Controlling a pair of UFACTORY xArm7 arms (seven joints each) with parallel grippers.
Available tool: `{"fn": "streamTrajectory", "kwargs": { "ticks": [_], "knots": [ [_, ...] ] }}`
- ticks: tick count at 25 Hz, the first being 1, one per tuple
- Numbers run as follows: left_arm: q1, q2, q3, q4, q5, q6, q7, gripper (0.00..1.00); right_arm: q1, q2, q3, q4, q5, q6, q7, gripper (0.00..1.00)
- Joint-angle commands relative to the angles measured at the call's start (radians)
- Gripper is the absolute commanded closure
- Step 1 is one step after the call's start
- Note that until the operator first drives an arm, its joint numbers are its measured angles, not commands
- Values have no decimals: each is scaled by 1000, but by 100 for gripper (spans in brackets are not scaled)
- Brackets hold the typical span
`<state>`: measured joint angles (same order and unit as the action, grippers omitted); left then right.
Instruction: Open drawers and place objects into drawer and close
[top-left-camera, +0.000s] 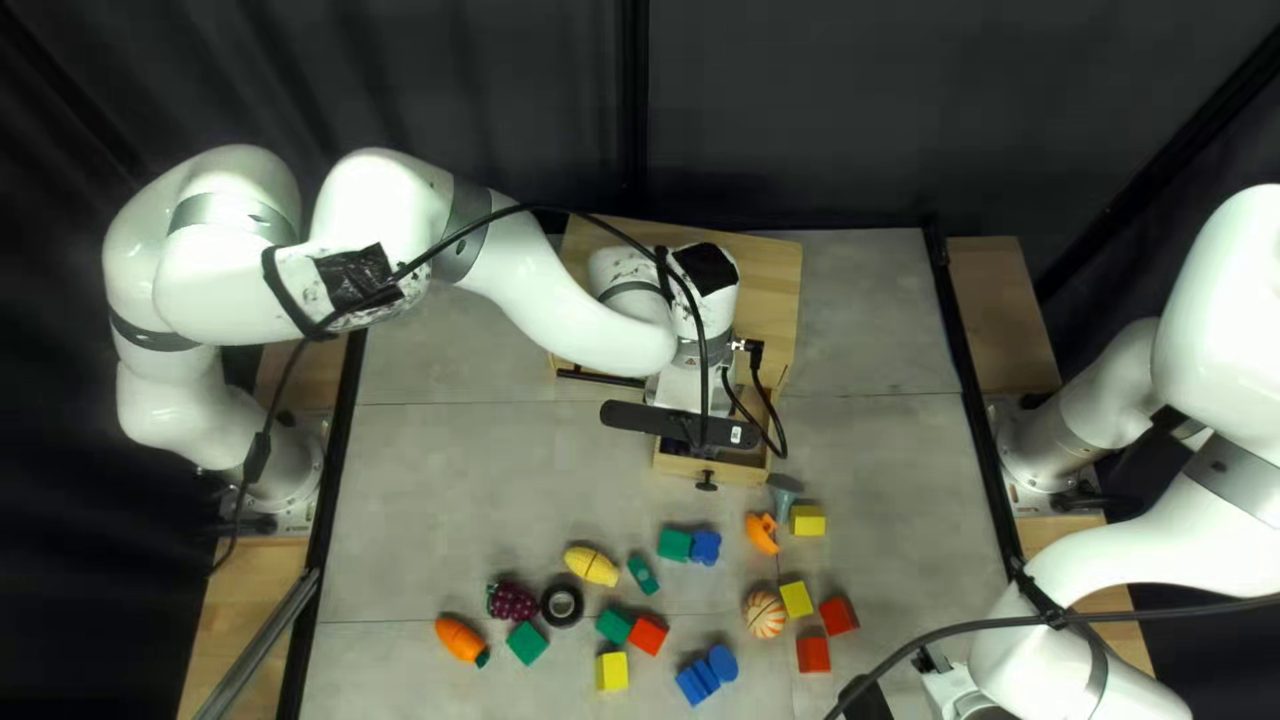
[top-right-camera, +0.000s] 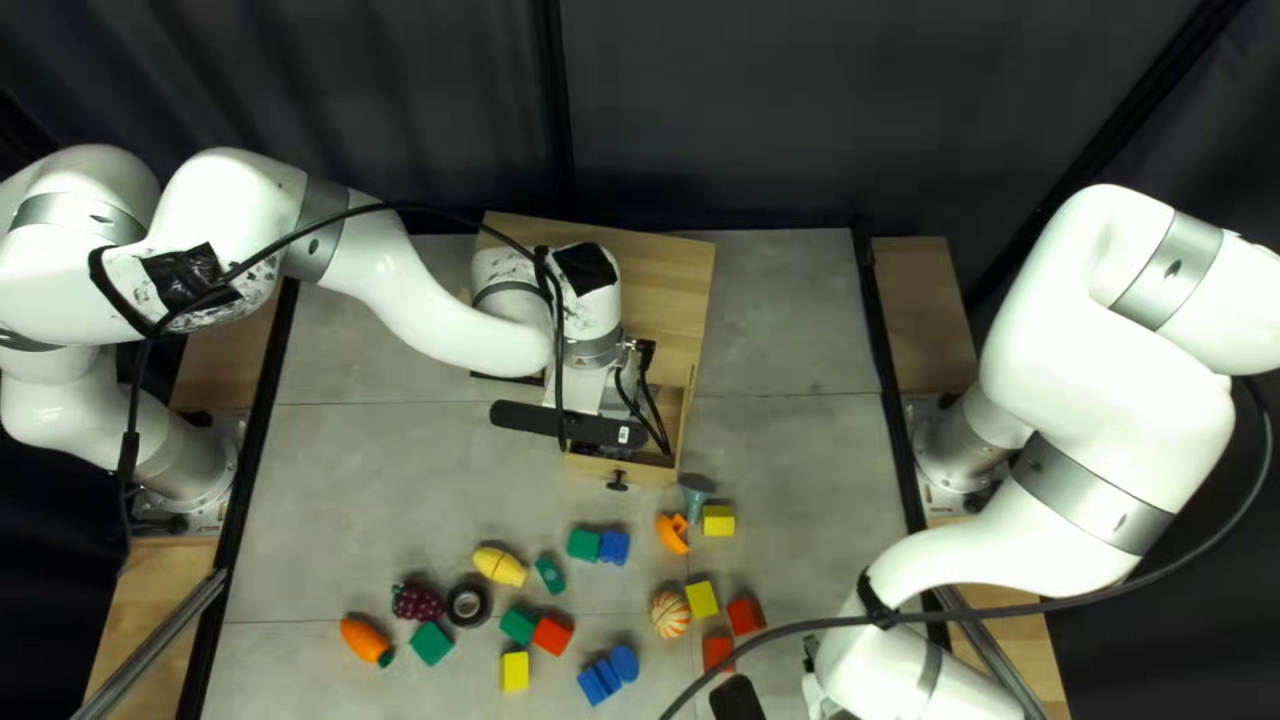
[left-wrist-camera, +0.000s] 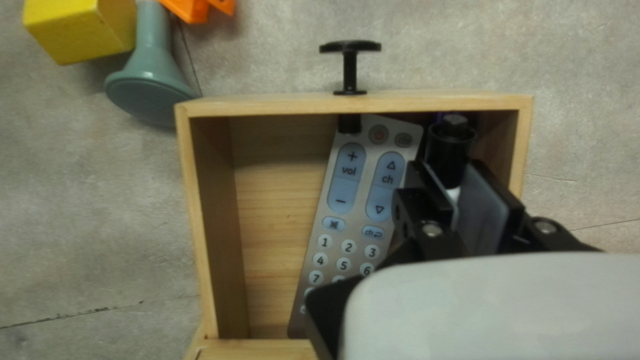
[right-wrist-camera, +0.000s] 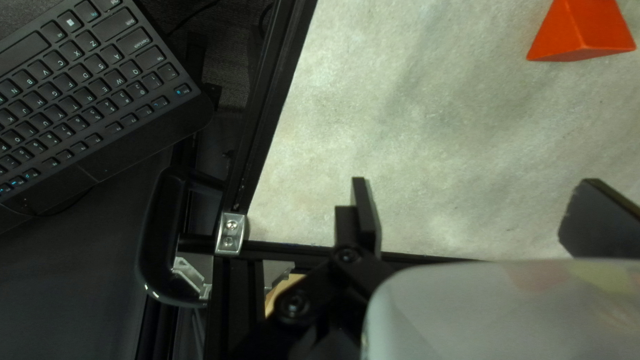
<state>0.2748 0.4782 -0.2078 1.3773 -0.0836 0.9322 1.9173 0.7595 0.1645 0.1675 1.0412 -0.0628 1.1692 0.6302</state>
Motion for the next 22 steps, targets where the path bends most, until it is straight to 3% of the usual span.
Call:
{"fn": "streamTrajectory", "kwargs": {
  "ticks": [1, 2, 3, 5, 6, 7, 8, 10, 11, 12, 17, 22],
  "knots": [
    [-18, 3, 8, 16, 21, 7, -29, 37, 0, 0, 0, 0, 0, 0, 0, 0],
    [-25, 3, 9, 18, 28, 9, -40, 37, 0, 0, 0, 0, 0, 0, 0, 0],
    [-35, 3, 13, 22, 39, 14, -56, 31, 0, 0, 0, 0, 0, 0, 0, 0],
    [-44, 3, 16, 26, 49, 19, -69, 44, 0, 0, 0, 0, 0, 0, 0, 0],
    [-48, 2, 17, 27, 54, 21, -75, 42, 0, 0, 0, 0, 0, 0, 0, 0],
    [-50, 1, 17, 27, 56, 24, -78, 15, 0, 0, 0, 0, 0, 0, 0, 0],
    [-56, -2, 18, 29, 62, 30, -87, 0, 0, 0, 0, 0, 0, 0, 0, 0],
    [-70, -10, 21, 36, 77, 45, -109, 0, 0, 0, 0, 0, 0, 0, 0, 0],
    [-81, -12, 24, 43, 89, 57, -125, 21, 0, 0, 0, 0, 0, 0, 0, 0],
    [-83, -12, 25, 45, 93, 60, -130, 100, 0, 0, 0, 0, 0, 0, 0, 0],
    [-148, -59, 24, 85, 159, 144, -221, 100, 0, 0, 0, 0, 0, 0, 0, 0],
    [-207, -142, 0, 1, 186, 149, -306, 100, 0, 0, 0, 0, 0, 0, 0, 0]
  ]
}}
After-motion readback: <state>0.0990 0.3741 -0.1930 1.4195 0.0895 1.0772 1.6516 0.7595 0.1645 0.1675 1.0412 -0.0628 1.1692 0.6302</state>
